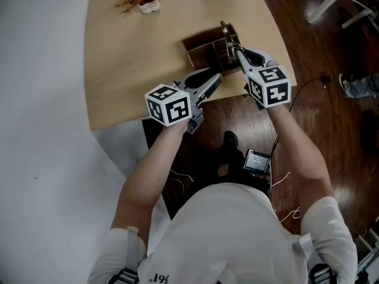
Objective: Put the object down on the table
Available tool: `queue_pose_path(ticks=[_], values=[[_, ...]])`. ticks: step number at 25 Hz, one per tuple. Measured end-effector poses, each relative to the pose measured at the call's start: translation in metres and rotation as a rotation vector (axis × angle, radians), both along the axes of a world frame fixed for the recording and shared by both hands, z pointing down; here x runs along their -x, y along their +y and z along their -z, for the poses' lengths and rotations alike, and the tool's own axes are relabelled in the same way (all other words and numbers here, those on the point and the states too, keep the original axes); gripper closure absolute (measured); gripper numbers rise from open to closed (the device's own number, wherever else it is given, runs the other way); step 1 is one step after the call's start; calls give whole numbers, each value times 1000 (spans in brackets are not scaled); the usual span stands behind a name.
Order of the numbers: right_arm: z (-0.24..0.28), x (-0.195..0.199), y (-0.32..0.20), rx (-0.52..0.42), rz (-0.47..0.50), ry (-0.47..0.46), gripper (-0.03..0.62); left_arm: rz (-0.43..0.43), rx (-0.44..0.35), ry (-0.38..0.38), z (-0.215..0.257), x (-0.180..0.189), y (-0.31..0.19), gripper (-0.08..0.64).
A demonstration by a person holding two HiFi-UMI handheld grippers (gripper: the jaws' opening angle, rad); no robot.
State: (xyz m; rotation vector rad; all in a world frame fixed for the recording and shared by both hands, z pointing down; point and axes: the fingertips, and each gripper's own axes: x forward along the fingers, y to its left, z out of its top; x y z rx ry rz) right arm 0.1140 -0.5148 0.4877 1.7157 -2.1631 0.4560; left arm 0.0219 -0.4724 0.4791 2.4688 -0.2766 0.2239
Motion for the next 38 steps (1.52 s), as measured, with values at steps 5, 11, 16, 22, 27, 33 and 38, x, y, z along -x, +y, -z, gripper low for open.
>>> queue_pose_path(ticks=[5,11,16,22,27,33,38], values=[[-19,-1,2,8,7,48,577,-2,17,-1,-6,-6,-4,471],[-41,2,7,24,11,96,577,-2,35,-7,-15,-9,-3,471],[-48,9,11,30,32,142,576,4,51,-17,-22,-8,-1,471],[-67,15,20,98,74,205,574,6,61,-21,-27,-8,2,471],[-71,16,22,114,103,253,545,10,63,-29,-29,-6,4,471],[-81,14,30,137,91,261,521,9,62,-38,-31,-5,6,471],[-81,9,34,144,76,251,495,12,65,-32,-31,-5,9,471]])
